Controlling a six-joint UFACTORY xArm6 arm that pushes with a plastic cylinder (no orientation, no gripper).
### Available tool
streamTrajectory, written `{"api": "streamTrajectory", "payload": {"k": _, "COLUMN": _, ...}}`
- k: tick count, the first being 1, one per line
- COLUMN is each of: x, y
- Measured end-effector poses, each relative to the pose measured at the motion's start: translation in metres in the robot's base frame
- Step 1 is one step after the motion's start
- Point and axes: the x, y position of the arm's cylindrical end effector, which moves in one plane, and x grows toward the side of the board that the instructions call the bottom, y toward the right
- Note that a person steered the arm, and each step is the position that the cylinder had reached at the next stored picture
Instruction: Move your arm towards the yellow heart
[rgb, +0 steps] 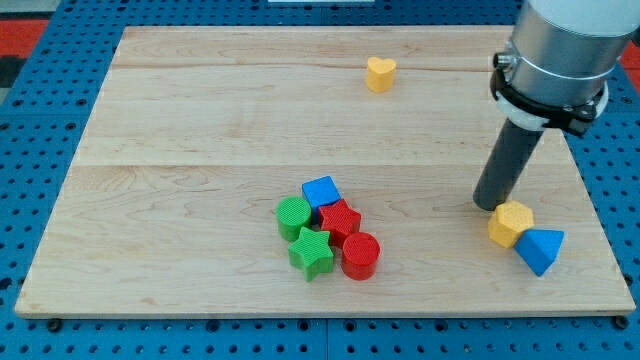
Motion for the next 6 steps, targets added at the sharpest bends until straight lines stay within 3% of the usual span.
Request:
{"api": "streamTrajectory", "payload": {"k": 1, "x": -0.001, "y": -0.002}}
{"api": "streamTrajectory", "payload": {"k": 2, "x": -0.017, "y": -0.058}}
{"api": "streamTrajectory", "payload": {"k": 4, "x": -0.148, "y": -0.207}}
{"api": "streamTrajectory", "payload": {"k": 5, "x": -0.218, "y": -0.229}}
{"api": "streamTrajectory", "payload": {"k": 6, "x": -0.231, "y": -0.182}}
